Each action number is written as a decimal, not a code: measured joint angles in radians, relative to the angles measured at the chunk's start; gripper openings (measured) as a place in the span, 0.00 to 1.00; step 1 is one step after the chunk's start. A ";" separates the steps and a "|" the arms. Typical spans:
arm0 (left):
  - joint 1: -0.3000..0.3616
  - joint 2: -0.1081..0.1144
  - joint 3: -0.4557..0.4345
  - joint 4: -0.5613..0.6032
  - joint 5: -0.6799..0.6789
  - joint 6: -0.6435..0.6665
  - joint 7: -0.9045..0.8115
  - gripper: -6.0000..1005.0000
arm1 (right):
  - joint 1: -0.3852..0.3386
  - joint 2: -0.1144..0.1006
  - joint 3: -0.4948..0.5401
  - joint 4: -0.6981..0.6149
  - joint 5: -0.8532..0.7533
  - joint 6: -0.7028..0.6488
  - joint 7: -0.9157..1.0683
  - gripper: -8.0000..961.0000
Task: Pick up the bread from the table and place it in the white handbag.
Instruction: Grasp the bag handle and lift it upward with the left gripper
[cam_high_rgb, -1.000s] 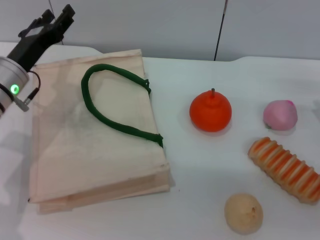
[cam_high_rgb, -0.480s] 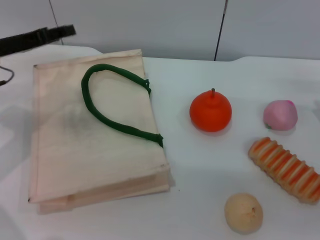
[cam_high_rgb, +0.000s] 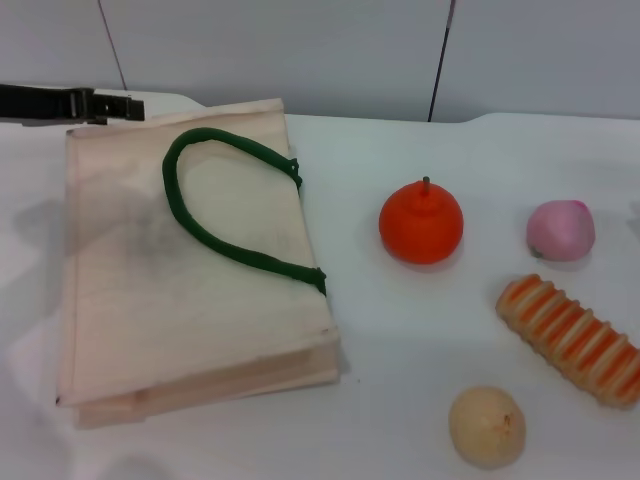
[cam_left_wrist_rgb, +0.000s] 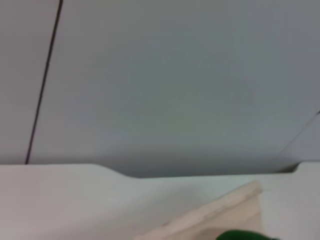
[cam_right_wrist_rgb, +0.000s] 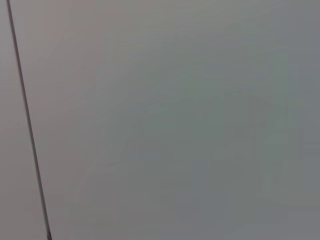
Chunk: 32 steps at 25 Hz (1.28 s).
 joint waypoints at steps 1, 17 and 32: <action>-0.004 0.000 0.000 0.006 0.014 -0.016 0.005 0.68 | 0.001 0.000 0.002 0.000 0.000 0.000 0.000 0.92; -0.032 0.002 0.000 0.199 0.103 -0.228 0.052 0.66 | 0.009 0.001 0.014 0.000 0.000 0.000 0.001 0.92; -0.027 0.004 -0.002 0.332 0.069 -0.367 0.134 0.59 | 0.012 0.002 0.014 0.001 0.000 0.006 0.002 0.92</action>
